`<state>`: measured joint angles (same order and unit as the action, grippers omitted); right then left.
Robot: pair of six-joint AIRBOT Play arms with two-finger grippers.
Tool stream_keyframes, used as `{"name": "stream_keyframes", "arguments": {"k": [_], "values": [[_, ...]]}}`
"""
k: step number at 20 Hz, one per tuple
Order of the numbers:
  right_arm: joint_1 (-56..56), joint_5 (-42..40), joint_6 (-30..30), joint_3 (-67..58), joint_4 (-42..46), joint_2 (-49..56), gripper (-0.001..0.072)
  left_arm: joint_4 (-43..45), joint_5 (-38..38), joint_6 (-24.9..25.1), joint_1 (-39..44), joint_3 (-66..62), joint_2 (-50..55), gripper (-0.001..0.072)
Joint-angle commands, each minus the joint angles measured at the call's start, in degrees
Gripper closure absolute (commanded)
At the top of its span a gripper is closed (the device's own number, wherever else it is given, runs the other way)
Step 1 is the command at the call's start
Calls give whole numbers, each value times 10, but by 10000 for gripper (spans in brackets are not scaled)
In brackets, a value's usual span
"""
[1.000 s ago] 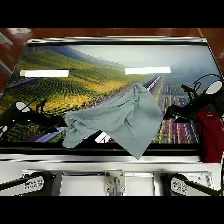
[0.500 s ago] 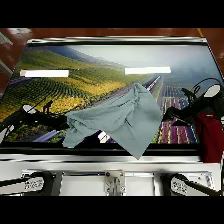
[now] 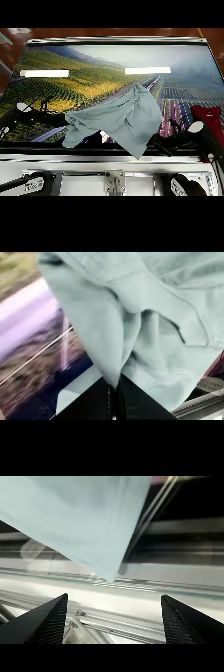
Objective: Fold the shirts.
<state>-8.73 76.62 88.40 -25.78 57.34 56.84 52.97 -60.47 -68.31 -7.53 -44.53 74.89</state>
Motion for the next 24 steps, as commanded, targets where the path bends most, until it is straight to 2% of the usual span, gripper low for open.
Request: {"name": "stream_keyframes", "arguments": {"k": [1,4,8,12,13,14,15,16,18,20,24], "values": [[81,-105,59,99,-48,-49,17,-1,-7,7,0,-16,-21,672],[150,-178,96,107,-62,-49,17,-1,-31,6,0,-35,-22,672],[190,-247,141,107,-67,-44,17,-1,-26,6,-1,-54,-22,672],[239,-296,119,107,-137,14,19,-1,-26,6,-1,-58,-22,672],[253,-312,116,107,-158,26,92,-1,-26,6,-1,-59,-22,672],[263,-326,116,106,-176,33,288,-1,-26,6,-1,-59,-22,672],[266,-330,115,105,-185,33,534,-1,-26,6,-1,-60,-22,672],[266,-330,109,98,-188,31,653,-1,-26,6,-2,-64,-23,672],[266,-315,46,63,-185,20,653,-1,-39,6,-10,-88,-26,673],[266,-291,-8,-13,-140,-17,654,-1,-47,6,-19,-141,-52,674],[240,-255,10,-272,93,-126,654,-1,-40,6,-29,-353,-166,673]]}}
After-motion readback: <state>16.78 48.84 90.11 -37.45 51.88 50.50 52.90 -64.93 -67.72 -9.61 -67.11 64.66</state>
